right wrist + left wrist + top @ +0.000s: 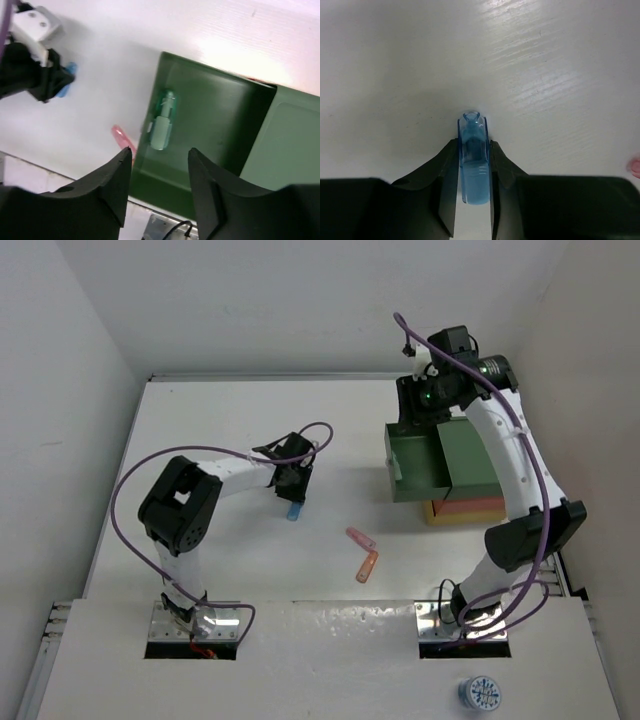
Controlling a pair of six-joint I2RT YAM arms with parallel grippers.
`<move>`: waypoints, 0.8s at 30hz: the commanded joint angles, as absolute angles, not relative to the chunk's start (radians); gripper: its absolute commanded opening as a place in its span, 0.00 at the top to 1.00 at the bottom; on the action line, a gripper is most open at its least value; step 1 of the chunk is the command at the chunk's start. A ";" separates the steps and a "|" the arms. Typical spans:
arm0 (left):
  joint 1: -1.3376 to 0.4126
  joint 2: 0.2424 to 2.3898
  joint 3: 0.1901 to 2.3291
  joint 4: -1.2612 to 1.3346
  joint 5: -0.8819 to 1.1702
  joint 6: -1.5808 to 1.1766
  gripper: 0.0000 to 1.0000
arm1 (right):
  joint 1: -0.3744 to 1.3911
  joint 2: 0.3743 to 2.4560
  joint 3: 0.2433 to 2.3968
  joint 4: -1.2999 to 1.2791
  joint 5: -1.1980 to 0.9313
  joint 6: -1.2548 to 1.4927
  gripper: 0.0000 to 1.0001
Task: Sort the stationery into containers
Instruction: Pick up the stationery from the center of the board.
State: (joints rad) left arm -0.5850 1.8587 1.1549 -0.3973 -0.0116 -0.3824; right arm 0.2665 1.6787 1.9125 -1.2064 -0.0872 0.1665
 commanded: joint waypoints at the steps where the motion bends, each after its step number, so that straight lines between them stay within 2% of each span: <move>1: -0.566 1.847 1.108 -0.423 0.036 -0.397 0.81 | 0.273 1.614 1.947 -1.164 -0.158 0.196 0.50; 3: -0.543 1.813 1.112 -0.413 0.064 -0.394 0.85 | 0.276 1.600 1.944 -1.151 -0.185 0.210 0.49; 4: -0.532 1.774 1.118 -0.405 0.102 -0.393 0.91 | 0.273 1.583 1.937 -1.141 -0.228 0.216 0.48; 8: -0.425 1.628 1.135 -0.290 0.245 -0.443 0.96 | 0.278 1.516 1.855 -1.051 -0.348 0.283 0.44; 14: -0.384 1.462 1.268 -0.177 0.314 -0.603 0.96 | 0.339 1.443 1.718 -0.840 -0.374 0.390 0.42; 24: -0.436 1.440 1.387 -0.115 0.409 -0.775 0.97 | 0.537 1.568 1.795 -0.793 -0.278 0.443 0.42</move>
State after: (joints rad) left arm -0.4088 1.4425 1.3746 -0.1440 0.3546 -0.6956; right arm 0.4877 1.5494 1.7721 -0.8448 -0.3267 0.4183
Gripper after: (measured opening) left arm 0.328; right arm 0.578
